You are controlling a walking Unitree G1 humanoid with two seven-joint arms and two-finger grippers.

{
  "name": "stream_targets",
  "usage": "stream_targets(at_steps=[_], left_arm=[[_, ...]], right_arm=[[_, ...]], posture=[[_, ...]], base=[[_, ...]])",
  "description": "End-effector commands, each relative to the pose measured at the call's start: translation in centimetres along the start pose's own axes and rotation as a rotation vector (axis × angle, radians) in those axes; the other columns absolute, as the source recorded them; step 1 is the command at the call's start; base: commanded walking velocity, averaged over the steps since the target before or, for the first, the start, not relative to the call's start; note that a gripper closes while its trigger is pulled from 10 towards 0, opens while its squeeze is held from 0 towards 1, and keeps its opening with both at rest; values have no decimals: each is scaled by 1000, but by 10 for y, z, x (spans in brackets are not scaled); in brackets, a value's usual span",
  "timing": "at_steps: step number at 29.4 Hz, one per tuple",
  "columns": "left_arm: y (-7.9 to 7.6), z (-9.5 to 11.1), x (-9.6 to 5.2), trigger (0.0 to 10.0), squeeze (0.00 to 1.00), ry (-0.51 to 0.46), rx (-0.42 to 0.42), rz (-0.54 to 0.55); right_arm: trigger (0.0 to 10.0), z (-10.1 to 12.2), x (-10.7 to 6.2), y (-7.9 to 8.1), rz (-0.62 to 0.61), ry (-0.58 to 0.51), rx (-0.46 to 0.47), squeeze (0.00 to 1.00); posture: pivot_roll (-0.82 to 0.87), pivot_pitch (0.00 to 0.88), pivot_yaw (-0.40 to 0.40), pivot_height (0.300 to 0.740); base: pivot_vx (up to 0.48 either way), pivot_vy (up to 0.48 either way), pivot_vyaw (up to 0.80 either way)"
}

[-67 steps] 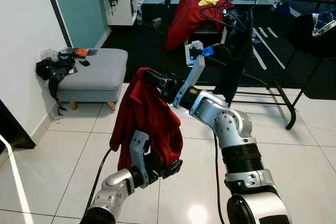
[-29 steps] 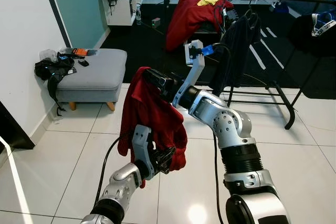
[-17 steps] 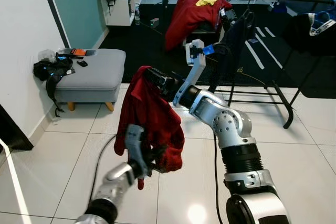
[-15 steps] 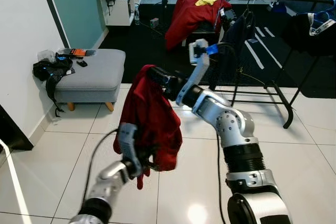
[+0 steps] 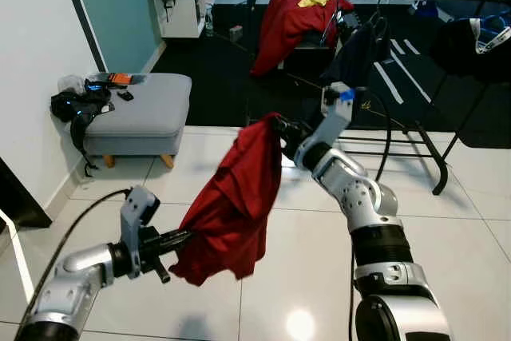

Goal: Hang hanger

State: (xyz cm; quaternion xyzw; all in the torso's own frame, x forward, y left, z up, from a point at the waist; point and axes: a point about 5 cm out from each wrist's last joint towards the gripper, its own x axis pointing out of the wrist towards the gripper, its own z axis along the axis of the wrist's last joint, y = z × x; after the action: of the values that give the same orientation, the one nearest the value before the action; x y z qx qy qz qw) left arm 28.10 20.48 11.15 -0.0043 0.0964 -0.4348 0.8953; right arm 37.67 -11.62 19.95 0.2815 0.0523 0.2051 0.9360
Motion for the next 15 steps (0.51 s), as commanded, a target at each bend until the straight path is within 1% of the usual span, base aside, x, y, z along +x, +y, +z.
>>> stream_targets(at_steps=[1, 2, 3, 5, 6, 7, 8, 10, 11, 12, 13, 14, 15], left_arm=[[0, 13, -4, 0, 0, -21, -3, -20], [1, 25, -4, 0, 0, -62, 0, -25], [1, 25, -4, 0, 0, -62, 0, -25], [1, 43, -4, 0, 0, -127, 4, -27], [1, 48, -4, 0, 0, -146, 3, -29], [1, 48, -4, 0, 0, -146, 3, -29], [-1, 59, -4, 0, 0, -199, -3, -36], [-1, 59, -4, 0, 0, -199, -3, -36], [-1, 64, -3, 0, 0, -222, -5, -40], [-2, 68, -3, 0, 0, -240, -7, -46], [-2, 68, -3, 0, 0, -240, -7, -46], [-3, 74, -3, 0, 0, -254, -9, -55], [-4, 75, -3, 0, 0, -256, -10, -58]], right_arm=[[0, 1, -1, -6, -39, -25, -2, 0], [0, -1, -2, -10, -56, -26, 2, 0], [0, -1, -2, -10, -56, -26, 2, 0], [0, -3, -3, -13, -70, -27, 6, 0], [0, -4, -3, -13, -70, -27, 7, 0], [0, -4, -3, -13, -70, -27, 7, 0], [2392, -4, -3, -13, -64, -27, 10, 1000], [2392, -4, -3, -13, -64, -27, 10, 1000], [2980, -4, -3, -12, -55, -27, 12, 1000], [8863, -4, -3, -11, -50, -31, 7, 1000], [8863, -4, -3, -11, -50, -31, 7, 1000], [10000, -5, -3, -10, -56, -26, -18, 1000], [10000, -6, -3, -11, -63, -20, -33, 1000]], posture=[[94, 47, 7, 740], [95, 45, 7, 740], [95, 45, 7, 740], [95, 43, 8, 740], [95, 43, 8, 740], [95, 43, 8, 740], [95, 40, 10, 740], [95, 40, 10, 740], [96, 36, 11, 740], [96, 34, 12, 740], [96, 34, 12, 740], [95, 32, 12, 740], [95, 32, 12, 740]], base=[[0, 0, 0], [0, 0, 0], [0, 0, 0], [0, 0, 0], [0, 0, 0], [0, 0, 0], [0, 0, 0], [0, 0, 0], [0, 0, 0], [0, 0, 0], [0, 0, 0], [0, 0, 0], [0, 0, 0]])
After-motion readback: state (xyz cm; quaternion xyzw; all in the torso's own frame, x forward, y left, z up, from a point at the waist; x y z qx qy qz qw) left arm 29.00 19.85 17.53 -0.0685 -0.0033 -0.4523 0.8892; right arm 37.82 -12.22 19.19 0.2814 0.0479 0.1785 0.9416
